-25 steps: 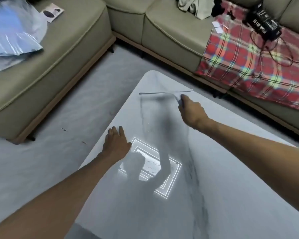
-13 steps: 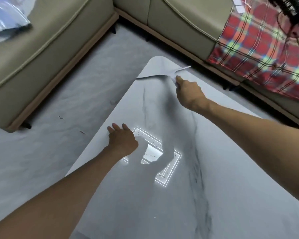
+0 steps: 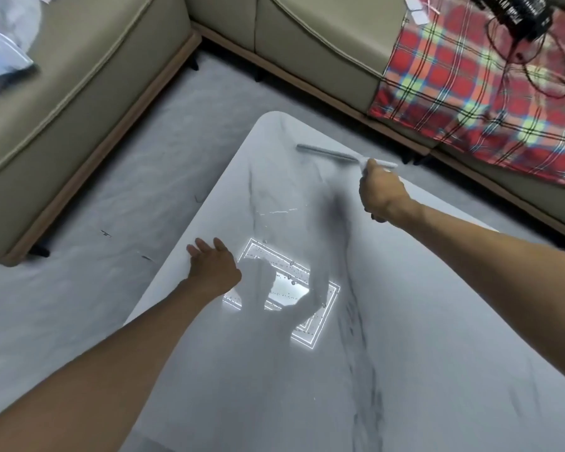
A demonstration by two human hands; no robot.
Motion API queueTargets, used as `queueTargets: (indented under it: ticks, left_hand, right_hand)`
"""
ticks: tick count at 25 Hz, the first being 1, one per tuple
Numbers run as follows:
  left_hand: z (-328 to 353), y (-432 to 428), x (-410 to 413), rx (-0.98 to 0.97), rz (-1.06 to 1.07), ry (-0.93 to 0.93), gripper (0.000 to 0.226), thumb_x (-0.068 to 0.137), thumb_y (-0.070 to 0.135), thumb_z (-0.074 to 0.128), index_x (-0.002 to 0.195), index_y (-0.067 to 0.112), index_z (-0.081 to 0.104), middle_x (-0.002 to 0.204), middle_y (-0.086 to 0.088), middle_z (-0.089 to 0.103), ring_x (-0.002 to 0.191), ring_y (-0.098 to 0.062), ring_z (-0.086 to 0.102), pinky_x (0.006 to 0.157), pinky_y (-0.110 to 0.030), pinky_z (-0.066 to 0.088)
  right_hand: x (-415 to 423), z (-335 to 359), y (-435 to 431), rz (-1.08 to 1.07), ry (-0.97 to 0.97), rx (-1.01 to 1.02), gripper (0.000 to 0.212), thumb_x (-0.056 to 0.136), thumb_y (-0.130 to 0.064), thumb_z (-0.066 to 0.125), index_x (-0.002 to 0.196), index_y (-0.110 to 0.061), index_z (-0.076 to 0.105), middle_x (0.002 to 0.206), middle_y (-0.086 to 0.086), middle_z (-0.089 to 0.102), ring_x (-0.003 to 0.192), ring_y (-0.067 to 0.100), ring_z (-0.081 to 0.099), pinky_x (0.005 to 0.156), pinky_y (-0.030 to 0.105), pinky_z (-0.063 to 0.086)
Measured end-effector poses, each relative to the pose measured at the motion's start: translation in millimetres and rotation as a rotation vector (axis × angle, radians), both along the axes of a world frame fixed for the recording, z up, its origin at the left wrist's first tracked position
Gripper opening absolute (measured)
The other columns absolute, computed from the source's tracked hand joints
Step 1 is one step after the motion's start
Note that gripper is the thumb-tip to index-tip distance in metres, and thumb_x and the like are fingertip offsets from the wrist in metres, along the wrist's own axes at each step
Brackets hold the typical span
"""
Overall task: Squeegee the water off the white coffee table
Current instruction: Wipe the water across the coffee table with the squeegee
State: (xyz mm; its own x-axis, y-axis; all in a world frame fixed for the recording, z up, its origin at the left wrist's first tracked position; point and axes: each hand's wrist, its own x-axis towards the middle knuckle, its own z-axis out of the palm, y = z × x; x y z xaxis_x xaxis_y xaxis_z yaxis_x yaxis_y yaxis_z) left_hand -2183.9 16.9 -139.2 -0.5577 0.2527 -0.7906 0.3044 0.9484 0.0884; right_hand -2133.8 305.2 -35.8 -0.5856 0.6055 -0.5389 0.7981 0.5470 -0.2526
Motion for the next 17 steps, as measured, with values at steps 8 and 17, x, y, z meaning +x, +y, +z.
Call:
queueTargets:
  ticks: [8, 17]
  left_hand:
    - [0, -3, 3, 0.026, 0.029, 0.023, 0.074, 0.096, 0.023, 0.036, 0.151, -0.007, -0.005, 0.151, -0.044, -0.005, 0.141, -0.06, -0.002, 0.119, -0.054, 0.005]
    - [-3, -3, 4, 0.068, 0.084, 0.033, 0.074, 0.096, 0.019, 0.039, 0.151, -0.007, -0.002, 0.154, -0.039, 0.0, 0.143, -0.056, 0.002, 0.119, -0.058, 0.01]
  right_hand:
    - [97, 17, -67, 0.202, -0.178, -0.11, 0.051, 0.097, -0.013, 0.036, 0.146, -0.016, 0.025, 0.115, 0.029, 0.056, 0.096, 0.043, 0.058, 0.063, 0.033, 0.039]
    - [-78, -11, -35, 0.171, 0.016, 0.015, 0.04, 0.092, -0.002, 0.039, 0.132, 0.006, 0.044, 0.12, 0.024, 0.059, 0.067, 0.028, 0.054, 0.032, 0.02, 0.039]
